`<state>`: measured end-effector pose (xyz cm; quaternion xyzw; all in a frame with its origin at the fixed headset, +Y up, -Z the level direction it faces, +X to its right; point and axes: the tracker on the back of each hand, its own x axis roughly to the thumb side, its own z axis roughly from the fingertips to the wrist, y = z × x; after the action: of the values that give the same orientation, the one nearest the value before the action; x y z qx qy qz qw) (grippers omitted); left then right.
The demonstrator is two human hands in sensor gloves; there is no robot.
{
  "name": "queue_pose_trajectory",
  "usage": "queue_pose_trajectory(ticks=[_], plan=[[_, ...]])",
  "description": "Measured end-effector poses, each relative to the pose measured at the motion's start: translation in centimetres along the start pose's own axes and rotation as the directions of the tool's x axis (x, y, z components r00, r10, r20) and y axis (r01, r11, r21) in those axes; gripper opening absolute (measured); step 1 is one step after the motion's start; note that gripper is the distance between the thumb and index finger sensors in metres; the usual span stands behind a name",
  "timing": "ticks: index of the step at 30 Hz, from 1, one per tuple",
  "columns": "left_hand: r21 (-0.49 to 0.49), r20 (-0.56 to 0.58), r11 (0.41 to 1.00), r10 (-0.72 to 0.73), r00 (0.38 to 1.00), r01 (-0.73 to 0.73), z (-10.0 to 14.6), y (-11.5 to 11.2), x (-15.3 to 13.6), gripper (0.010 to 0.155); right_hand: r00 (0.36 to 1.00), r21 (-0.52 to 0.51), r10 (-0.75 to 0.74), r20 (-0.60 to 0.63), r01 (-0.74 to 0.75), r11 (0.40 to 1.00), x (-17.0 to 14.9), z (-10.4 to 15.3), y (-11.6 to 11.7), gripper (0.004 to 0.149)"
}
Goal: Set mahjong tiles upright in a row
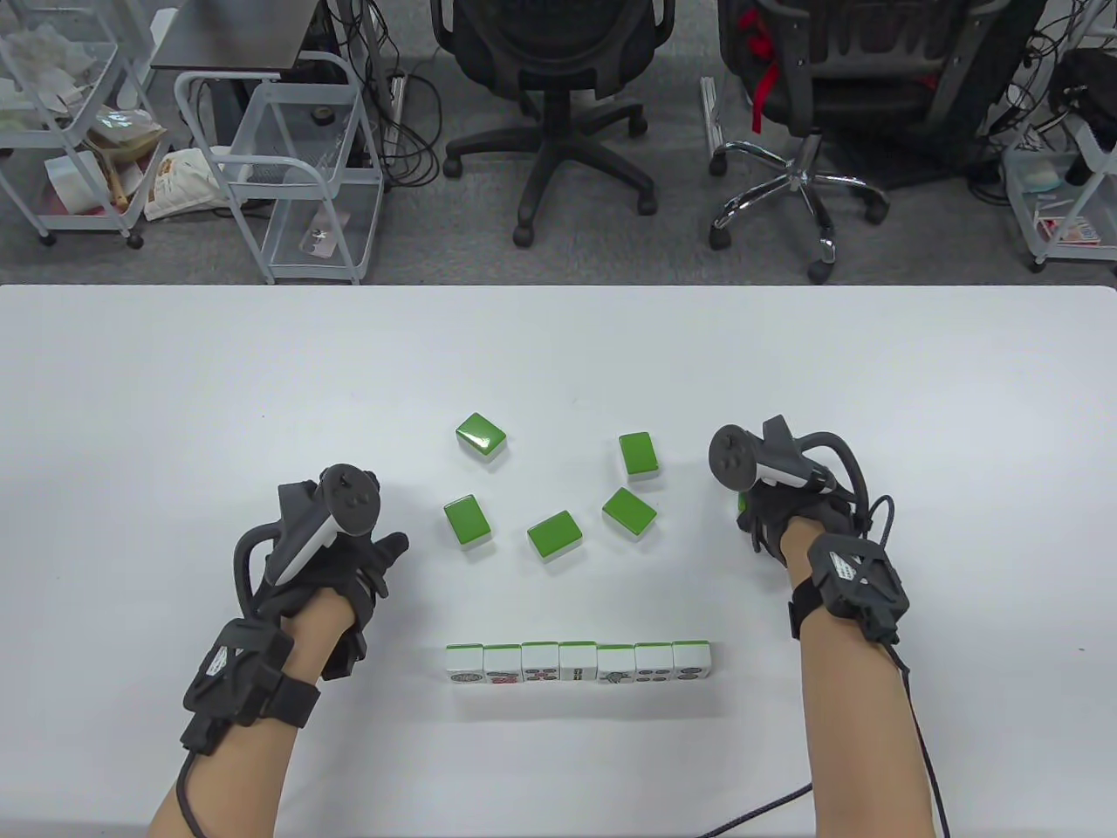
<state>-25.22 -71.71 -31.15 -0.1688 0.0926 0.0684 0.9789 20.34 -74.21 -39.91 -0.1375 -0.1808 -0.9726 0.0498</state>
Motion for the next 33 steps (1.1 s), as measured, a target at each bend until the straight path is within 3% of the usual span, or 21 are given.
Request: queue_pose_trajectory(ticks=[2, 6, 11, 13, 17, 22, 33], plan=[[-0.001, 0.003, 1.000, 0.005, 1.000, -0.005, 0.0, 0.0, 0.0, 0.083, 0.998, 0.024, -0.068, 0.017, 0.067, 0.997, -0.1, 1.2, -0.4, 0.079], [-0.001, 0.010, 1.000, 0.013, 1.000, -0.013, 0.0, -0.1, 0.0, 0.083, 0.953, 0.228, -0.298, 0.062, 0.277, 0.933, 0.6, 4.9, -0.4, 0.079], [0.001, 0.018, 1.000, 0.010, 1.000, -0.010, 0.1, -0.1, 0.1, 0.083, 0.896, 0.521, -0.441, 0.052, 0.353, 0.777, 2.0, 8.8, 1.7, 0.078], [-0.004, 0.021, 1.000, 0.007, 1.000, -0.007, 0.2, -0.2, 0.2, 0.083, 0.891, 0.565, -0.453, 0.043, 0.352, 0.746, 2.4, 9.6, 2.7, 0.078], [-0.007, 0.019, 1.000, 0.002, 1.000, -0.002, 0.2, -0.3, 0.2, 0.083, 0.878, 0.595, -0.474, 0.069, 0.344, 0.726, 3.8, 10.0, 4.0, 0.078], [-0.018, 0.006, 1.000, 0.012, 1.000, -0.011, 0.2, -0.5, -0.3, 0.083, 0.904, 0.566, -0.412, 0.110, 0.284, 0.774, 5.3, 10.4, 4.2, 0.076], [-0.020, -0.003, 0.999, 0.027, 1.000, -0.027, 0.1, -0.5, -0.9, 0.083, 0.819, 0.510, -0.558, 0.131, 0.427, 0.747, 4.6, 9.5, 4.0, 0.063]])
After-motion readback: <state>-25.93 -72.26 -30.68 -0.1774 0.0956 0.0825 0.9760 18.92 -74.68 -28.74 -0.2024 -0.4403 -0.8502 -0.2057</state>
